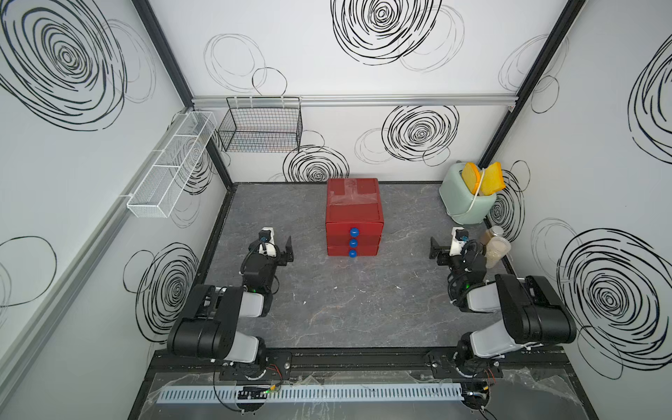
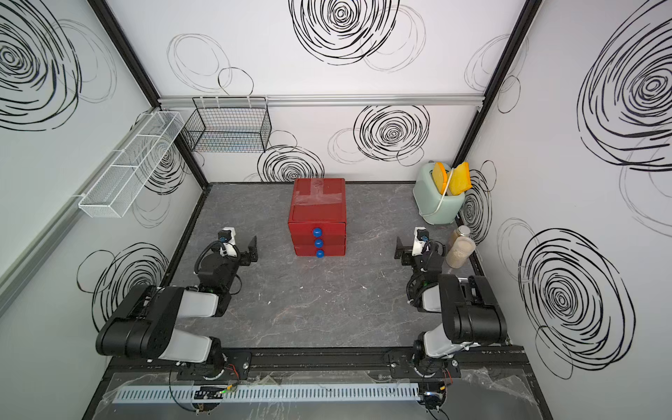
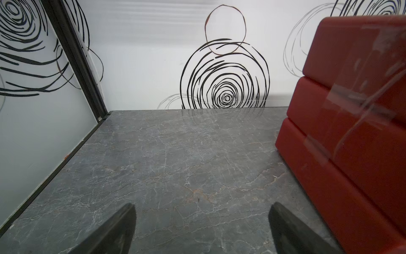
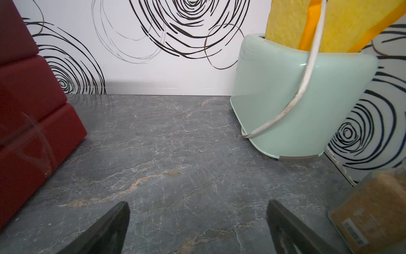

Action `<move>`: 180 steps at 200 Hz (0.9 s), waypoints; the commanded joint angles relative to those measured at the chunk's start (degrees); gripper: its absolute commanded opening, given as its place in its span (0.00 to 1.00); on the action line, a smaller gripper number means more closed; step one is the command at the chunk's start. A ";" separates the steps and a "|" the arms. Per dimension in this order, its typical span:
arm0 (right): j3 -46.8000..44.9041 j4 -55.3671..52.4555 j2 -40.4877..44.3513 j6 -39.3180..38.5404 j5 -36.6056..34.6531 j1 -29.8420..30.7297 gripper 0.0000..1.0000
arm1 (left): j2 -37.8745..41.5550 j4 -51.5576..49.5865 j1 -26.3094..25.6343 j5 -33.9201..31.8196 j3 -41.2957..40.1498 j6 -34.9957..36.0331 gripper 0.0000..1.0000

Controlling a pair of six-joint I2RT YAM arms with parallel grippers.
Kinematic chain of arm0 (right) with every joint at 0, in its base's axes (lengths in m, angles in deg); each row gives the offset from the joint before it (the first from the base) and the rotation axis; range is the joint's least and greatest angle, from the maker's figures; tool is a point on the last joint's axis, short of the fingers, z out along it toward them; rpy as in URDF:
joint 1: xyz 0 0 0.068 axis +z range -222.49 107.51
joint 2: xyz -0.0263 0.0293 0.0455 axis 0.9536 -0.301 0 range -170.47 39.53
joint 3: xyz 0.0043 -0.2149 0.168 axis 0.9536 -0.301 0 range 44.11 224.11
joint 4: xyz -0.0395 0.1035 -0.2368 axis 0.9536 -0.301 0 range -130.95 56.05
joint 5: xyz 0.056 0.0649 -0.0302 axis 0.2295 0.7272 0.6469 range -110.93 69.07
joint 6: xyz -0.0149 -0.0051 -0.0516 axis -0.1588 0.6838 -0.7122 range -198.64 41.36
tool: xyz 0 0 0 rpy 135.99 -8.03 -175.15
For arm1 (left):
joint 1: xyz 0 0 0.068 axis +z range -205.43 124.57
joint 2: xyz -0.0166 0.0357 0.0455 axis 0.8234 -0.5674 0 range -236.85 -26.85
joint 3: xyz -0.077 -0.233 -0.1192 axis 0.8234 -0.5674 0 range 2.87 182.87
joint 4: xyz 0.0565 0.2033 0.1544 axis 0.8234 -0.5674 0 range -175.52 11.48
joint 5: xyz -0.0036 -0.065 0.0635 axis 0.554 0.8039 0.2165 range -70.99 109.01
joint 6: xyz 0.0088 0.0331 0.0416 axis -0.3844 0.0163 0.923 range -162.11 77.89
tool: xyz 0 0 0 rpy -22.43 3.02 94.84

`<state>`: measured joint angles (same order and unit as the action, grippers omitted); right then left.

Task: Take the sponge out of the drawer
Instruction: Adjust the storage box at the center of the board.

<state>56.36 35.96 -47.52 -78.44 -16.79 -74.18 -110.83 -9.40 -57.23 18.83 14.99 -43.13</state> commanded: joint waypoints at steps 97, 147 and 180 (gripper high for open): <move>0.77 0.23 0.04 -0.21 0.67 0.03 0.99 | 0.14 3.39 0.40 0.33 0.25 0.31 0.98; 0.73 0.29 0.21 -0.21 0.74 0.02 0.99 | 0.24 3.35 0.66 0.72 0.28 0.07 0.98; 9.72 -22.33 7.62 -0.57 -1.43 1.64 0.83 | 8.46 -11.00 0.22 -6.37 4.73 -1.94 0.76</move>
<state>57.57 32.18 -46.43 -78.35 -16.57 -74.05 -109.61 -12.02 -56.90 18.19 15.43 -44.00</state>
